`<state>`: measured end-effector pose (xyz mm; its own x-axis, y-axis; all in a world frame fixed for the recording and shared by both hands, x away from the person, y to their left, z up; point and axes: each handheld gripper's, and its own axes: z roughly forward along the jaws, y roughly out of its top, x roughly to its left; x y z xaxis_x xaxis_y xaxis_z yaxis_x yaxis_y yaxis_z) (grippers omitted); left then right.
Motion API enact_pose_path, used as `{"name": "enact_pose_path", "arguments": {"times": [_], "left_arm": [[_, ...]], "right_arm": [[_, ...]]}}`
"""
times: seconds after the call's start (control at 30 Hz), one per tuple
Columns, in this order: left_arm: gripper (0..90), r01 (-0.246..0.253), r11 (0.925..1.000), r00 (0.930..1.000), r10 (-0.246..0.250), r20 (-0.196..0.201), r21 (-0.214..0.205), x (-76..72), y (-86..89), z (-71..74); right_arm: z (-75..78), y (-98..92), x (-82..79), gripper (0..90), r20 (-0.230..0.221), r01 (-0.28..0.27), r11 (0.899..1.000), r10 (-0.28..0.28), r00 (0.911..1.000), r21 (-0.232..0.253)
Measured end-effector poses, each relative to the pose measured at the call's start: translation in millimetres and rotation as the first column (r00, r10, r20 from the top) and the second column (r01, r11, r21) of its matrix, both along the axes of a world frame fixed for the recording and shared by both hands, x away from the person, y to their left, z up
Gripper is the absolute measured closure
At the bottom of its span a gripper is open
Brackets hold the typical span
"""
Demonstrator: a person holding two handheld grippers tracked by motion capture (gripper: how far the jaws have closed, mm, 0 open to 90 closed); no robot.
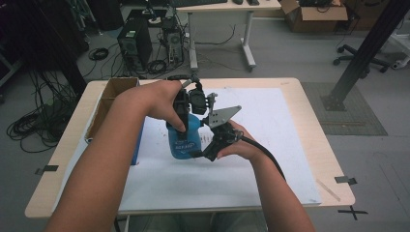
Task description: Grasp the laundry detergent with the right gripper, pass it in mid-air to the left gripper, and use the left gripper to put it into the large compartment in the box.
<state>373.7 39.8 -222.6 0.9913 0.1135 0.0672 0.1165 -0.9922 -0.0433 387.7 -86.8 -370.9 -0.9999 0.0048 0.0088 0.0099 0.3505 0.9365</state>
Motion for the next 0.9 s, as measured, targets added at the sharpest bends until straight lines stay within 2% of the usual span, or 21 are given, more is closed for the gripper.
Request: {"name": "enact_pose_path", "arguments": {"times": [0.23, 0.43, 0.57, 0.73, 0.9], "left_arm": [[38.3, -0.032, 0.9994, 0.9995, 0.032, 0.004, -0.013, 2.7, 2.0, 4.1], [38.2, -0.065, 0.9979, 0.9979, 0.065, -0.004, 0.006, 6.2, 3.0, 5.3], [38.2, -0.062, 0.9979, 0.9981, 0.062, 0.008, 0.02, 5.7, 2.4, 3.3], [38.1, -0.093, 0.9954, 0.9957, 0.093, 0.005, 0.025, 4.8, 2.4, 6.2], [38.0, -0.146, 0.9892, 0.9888, 0.145, 0.034, 0.015, 4.1, 6.4, 8.6]], "right_arm": [[7.9, -20.6, 0.5, 0.1, 0.011, 0.031, 0.999, -0.03, 0.9995, -0.017], [16.5, -40.3, 0.3, 0.2, 0.027, 0.052, 0.998, -0.051, 0.9984, -0.038], [20.6, -51.1, 0.1, 0.1, 0.037, 0.064, 0.996, -0.062, 0.9974, -0.055], [23.1, -61.6, -1.3, 0.2, 0.047, 0.078, 0.994, -0.074, 0.9961, -0.072], [26.1, -69.7, -2.6, 0.3, 0.051, 0.087, 0.993, -0.083, 0.9952, -0.078]]}}
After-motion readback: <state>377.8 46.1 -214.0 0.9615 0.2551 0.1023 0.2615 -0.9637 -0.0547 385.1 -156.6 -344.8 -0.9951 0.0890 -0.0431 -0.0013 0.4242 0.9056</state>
